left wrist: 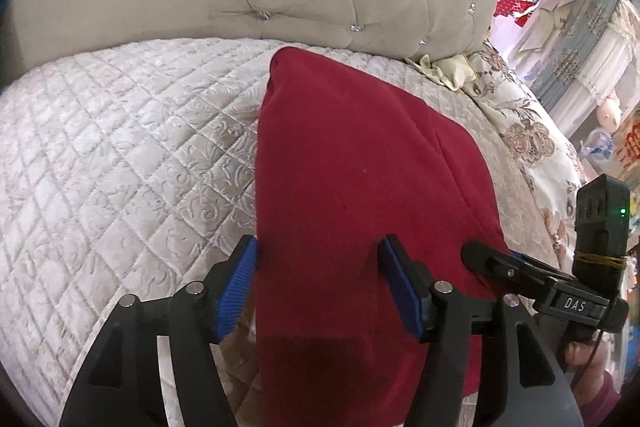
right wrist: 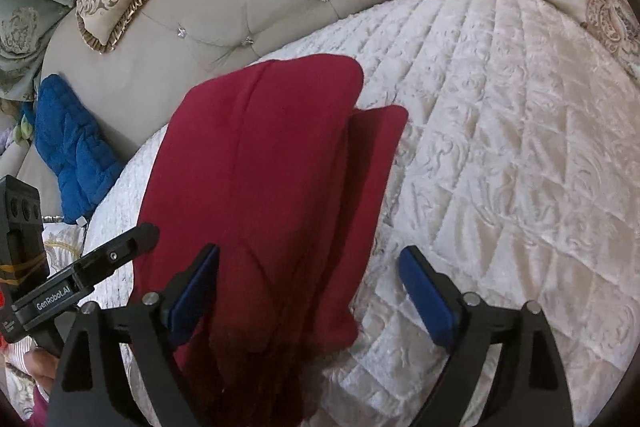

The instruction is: Fold small clothes

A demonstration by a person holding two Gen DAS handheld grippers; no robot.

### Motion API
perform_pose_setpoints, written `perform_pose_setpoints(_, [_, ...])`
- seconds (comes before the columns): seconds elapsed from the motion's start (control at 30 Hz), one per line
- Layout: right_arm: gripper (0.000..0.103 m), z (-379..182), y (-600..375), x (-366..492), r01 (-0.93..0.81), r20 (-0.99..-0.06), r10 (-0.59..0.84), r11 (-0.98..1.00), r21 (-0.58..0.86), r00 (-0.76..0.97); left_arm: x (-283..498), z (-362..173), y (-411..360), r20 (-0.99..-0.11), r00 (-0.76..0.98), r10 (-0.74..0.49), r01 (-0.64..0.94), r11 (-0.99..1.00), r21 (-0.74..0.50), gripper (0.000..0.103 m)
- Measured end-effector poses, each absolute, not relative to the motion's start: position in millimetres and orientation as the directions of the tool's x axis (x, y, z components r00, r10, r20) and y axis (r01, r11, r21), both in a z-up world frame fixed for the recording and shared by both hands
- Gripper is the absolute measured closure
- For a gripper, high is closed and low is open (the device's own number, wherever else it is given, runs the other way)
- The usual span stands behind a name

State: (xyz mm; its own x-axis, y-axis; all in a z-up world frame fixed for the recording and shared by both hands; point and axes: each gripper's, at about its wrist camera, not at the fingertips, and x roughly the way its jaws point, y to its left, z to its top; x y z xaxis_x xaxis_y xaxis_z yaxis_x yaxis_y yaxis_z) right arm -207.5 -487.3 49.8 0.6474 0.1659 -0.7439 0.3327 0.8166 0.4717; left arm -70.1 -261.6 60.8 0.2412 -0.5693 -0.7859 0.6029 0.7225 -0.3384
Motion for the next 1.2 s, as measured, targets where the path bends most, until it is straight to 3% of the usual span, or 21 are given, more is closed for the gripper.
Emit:
perform_pose_setpoints(0.23, [0.007, 46.6, -493.5, -200.6, 0.327, -0.723, 0.178, 0.803, 0.498, 0.667, -55.4, 45.5, -272.9, -0.790, 0.160, -0.592, 0.588, 0.700, -0.405, 0.047])
perform_pose_setpoints(0.37, [0.005, 45.6, -488.5, -190.8, 0.287, -0.718, 0.189, 0.826, 0.485, 0.669, -54.8, 39.1, -276.8, -0.788, 0.124, -0.603, 0.569, 0.694, -0.441, 0.046])
perform_pose_setpoints(0.57, [0.032, 63.9, -469.9, -181.1, 0.255, -0.731, 0.180, 0.860, 0.442, 0.658, -61.6, 51.7, -264.8, -0.774, 0.137, -0.619, 0.544, 0.700, -0.463, 0.067])
perform_pose_setpoints(0.6, [0.042, 71.9, -465.8, -182.8, 0.234, -0.723, 0.182, 0.869, 0.435, 0.667, -64.8, 57.5, -259.6, -0.769, 0.135, -0.625, 0.534, 0.699, -0.475, 0.068])
perform_pose_setpoints(0.67, [0.048, 85.5, -459.1, -186.9, 0.203, -0.711, 0.207, 0.872, 0.446, 0.672, -71.0, 66.2, -250.9, -0.762, 0.129, -0.635, 0.521, 0.697, -0.493, 0.070])
perform_pose_setpoints(0.9, [0.050, 103.8, -433.7, -202.9, 0.148, -0.698, 0.326, 0.837, 0.527, 0.638, -115.2, 93.5, -205.4, -0.773, 0.153, -0.616, 0.482, 0.729, -0.486, 0.071])
perform_pose_setpoints(1.03, [0.049, 87.7, -419.1, -218.2, 0.148, -0.711, 0.344, 0.834, 0.532, 0.614, -130.8, 79.2, -184.4, -0.792, 0.160, -0.589, 0.452, 0.757, -0.472, 0.071])
perform_pose_setpoints(1.13, [0.043, 75.6, -420.5, -226.8, 0.212, -0.790, 0.249, 0.879, 0.428, 0.561, -137.2, 60.1, -179.6, -0.828, 0.173, -0.533, 0.449, 0.791, -0.416, 0.064])
perform_pose_setpoints(1.2, [0.042, 86.3, -423.0, -237.6, 0.218, -0.783, 0.231, 0.881, 0.421, 0.578, -144.1, 64.0, -174.6, -0.819, 0.218, -0.531, 0.449, 0.800, -0.399, 0.062])
